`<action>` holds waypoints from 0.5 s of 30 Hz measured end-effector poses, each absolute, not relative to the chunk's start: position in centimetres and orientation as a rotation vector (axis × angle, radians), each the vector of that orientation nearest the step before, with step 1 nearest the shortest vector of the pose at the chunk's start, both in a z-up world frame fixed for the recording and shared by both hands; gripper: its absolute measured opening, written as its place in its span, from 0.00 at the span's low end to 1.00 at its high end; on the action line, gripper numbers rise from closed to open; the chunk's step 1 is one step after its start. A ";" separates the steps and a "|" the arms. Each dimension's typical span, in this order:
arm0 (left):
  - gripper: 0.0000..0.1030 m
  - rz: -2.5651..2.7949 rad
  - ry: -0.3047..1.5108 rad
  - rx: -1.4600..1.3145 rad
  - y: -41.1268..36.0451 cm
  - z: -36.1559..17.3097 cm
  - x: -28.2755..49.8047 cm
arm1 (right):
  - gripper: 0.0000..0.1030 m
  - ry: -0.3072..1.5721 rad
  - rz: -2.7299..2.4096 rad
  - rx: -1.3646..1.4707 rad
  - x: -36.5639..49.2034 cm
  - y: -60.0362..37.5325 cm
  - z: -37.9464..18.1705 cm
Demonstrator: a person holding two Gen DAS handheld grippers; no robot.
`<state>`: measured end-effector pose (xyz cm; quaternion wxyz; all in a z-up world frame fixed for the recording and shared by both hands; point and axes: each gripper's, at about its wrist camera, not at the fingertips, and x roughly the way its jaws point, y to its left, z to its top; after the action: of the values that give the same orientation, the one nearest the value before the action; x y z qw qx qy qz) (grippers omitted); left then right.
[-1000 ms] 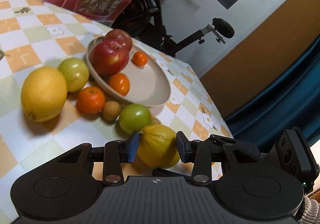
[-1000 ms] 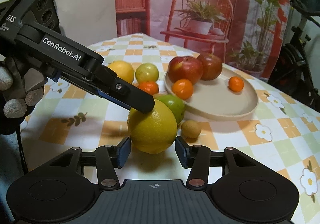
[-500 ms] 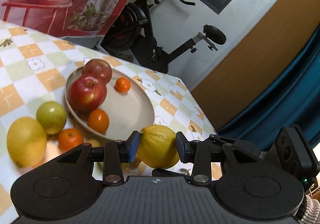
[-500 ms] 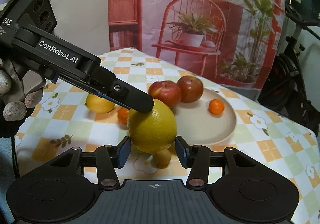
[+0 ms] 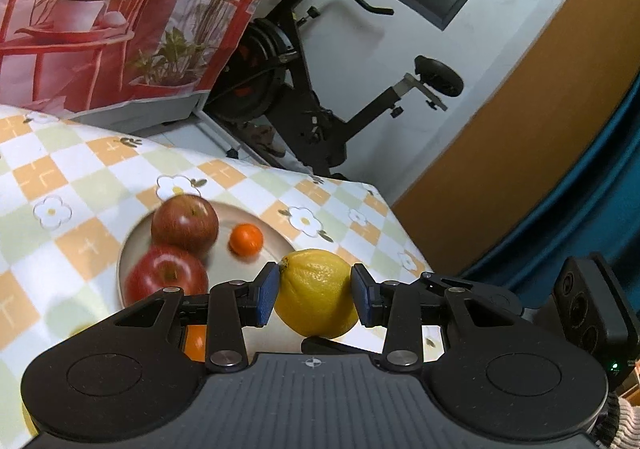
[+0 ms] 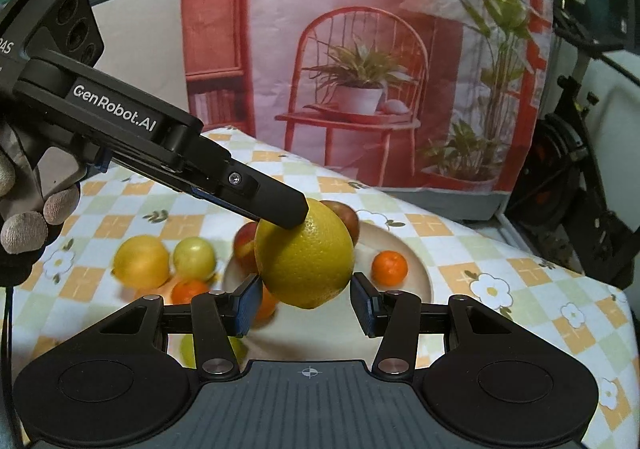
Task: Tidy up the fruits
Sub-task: 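Lift the lemon with both grippers and carry it onto the plate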
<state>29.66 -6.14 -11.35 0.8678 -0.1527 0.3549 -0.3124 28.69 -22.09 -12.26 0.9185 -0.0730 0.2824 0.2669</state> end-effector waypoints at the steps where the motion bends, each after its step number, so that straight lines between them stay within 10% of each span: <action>1: 0.39 -0.649 0.752 -0.313 -6.3 -11.6 30.4 | 0.44 0.587 0.549 -0.146 29.4 -22.2 -12.5; 15: 0.38 -0.603 0.893 -0.252 -7.4 -15.0 36.8 | 0.43 0.729 0.533 -0.076 36.9 -23.3 -18.0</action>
<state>36.77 -7.36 -15.04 0.8508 -0.1198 0.4241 -0.2862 36.93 -23.30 -18.00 0.8992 -0.0367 0.3520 0.2573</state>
